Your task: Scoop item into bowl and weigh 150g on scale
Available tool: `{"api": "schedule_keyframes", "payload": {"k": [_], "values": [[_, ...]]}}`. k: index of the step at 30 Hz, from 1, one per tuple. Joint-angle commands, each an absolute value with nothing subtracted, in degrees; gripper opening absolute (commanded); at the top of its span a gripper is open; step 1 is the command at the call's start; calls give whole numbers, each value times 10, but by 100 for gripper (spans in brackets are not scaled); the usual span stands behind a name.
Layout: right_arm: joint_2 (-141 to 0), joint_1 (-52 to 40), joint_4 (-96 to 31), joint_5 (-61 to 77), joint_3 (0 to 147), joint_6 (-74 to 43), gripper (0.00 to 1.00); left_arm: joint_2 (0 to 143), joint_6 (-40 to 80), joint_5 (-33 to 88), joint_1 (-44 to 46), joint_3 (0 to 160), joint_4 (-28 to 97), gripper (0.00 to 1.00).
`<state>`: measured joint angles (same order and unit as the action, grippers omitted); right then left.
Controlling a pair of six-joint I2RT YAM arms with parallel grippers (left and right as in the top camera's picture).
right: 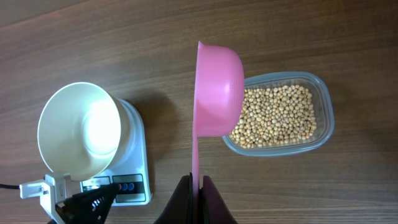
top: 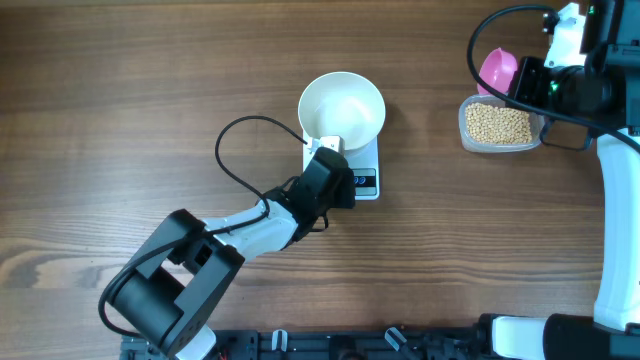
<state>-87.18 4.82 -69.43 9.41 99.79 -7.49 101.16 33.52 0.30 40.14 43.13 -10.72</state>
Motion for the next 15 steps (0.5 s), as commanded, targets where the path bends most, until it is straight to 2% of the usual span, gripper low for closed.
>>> {"api": "schedule_keyframes", "payload": {"k": [1, 15], "values": [[-878, 48, -691, 95, 1004, -79, 4, 1025, 339, -15, 403, 424, -91, 4], [-878, 48, -693, 95, 1004, -79, 4, 1043, 338, -16, 403, 424, -58, 4]]}}
